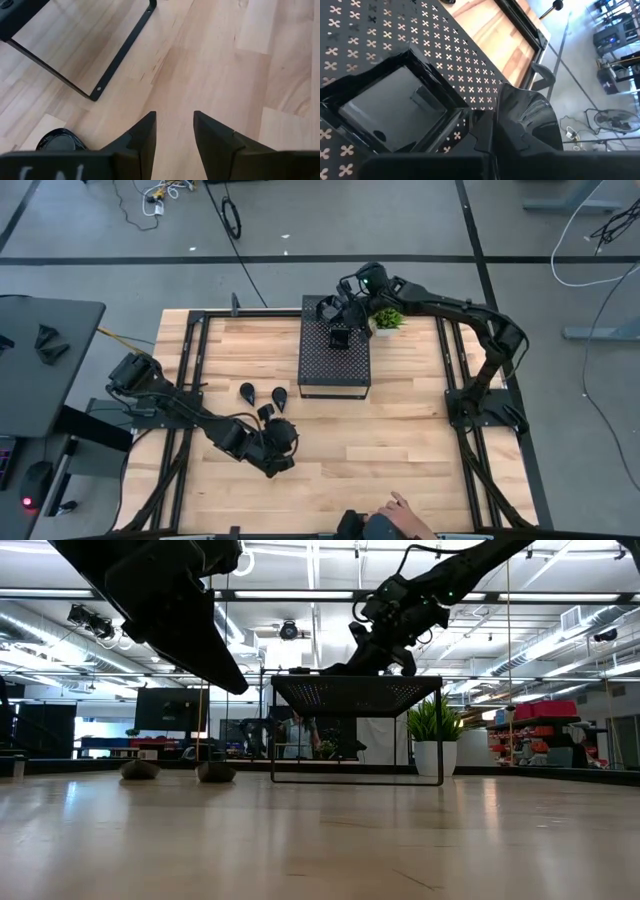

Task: Pick & Place Mini shaped plates
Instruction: Stack the black leaf-shaped plate on top of the black leaf-shaped plate on the shelf, then stack the black drop-shaped plate on top of the black drop-shaped plate on the shelf

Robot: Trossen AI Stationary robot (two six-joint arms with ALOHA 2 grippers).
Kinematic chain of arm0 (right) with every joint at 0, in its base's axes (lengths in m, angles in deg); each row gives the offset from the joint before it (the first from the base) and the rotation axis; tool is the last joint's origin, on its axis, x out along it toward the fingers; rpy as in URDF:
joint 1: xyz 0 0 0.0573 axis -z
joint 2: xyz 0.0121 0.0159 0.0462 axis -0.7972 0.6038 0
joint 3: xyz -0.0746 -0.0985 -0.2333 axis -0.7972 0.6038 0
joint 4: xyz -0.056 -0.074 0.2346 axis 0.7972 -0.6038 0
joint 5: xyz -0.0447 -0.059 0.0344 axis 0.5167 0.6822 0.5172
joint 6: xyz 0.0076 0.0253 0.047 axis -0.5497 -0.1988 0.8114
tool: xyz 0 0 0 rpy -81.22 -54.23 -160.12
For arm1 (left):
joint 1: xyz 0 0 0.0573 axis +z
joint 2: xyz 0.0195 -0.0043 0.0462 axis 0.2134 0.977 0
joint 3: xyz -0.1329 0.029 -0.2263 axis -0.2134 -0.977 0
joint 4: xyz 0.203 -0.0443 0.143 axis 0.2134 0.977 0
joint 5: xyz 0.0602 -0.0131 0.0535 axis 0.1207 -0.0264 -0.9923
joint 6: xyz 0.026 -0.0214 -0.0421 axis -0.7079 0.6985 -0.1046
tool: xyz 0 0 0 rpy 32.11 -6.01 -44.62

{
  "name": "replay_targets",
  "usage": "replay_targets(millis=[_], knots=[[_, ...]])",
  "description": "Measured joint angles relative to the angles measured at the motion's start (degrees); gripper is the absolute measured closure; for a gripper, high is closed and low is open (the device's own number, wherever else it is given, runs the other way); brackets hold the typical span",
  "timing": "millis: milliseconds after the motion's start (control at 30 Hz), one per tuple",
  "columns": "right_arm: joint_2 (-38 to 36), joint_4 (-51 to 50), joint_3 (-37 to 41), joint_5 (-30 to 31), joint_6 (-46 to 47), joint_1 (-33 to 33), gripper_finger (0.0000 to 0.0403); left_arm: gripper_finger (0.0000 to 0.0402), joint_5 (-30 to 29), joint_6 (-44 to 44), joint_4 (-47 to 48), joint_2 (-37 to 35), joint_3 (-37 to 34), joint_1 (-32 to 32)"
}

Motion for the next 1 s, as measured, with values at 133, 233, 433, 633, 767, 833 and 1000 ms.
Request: replay_targets(millis=[133,233,433,633,767,833,1000], knots=[[0.1,-0.9,0.0,1.5,0.8,0.2,0.0382,0.0266,0.0,0.0,0.0,0.0,0.0,0.0],[0.6,-2.2,0.0,2.4,0.7,0.2,0.0372,0.0266,0.0,0.0,0.0,0.0,0.0,0.0],[0.6,-2.0,0.1,4.7,1.2,0.2,0.0327,0.0266,0.0,0.1,-0.1,0.0,0.0,0.0],[0.0,-2.3,0.1,8.6,1.3,0.2,0.0262,0.0266,0.0,0.1,-0.1,0.0,0.0,0.0],[-2.9,-3.2,0.1,8.6,2.0,0.0,0.024,0.0266,0.0,0.1,-0.1,0.0,0.0,0.0],[-4.9,-3.0,0.1,8.8,4.8,-0.4,0.0238,0.0266,0.0,0.1,-0.1,0.0,0.0,0.0],[-12.0,-1.0,0.1,12.7,22.9,-2.5,0.0236,0.0266,0.0,0.0,-0.1,0.0,0.0,0.0]])
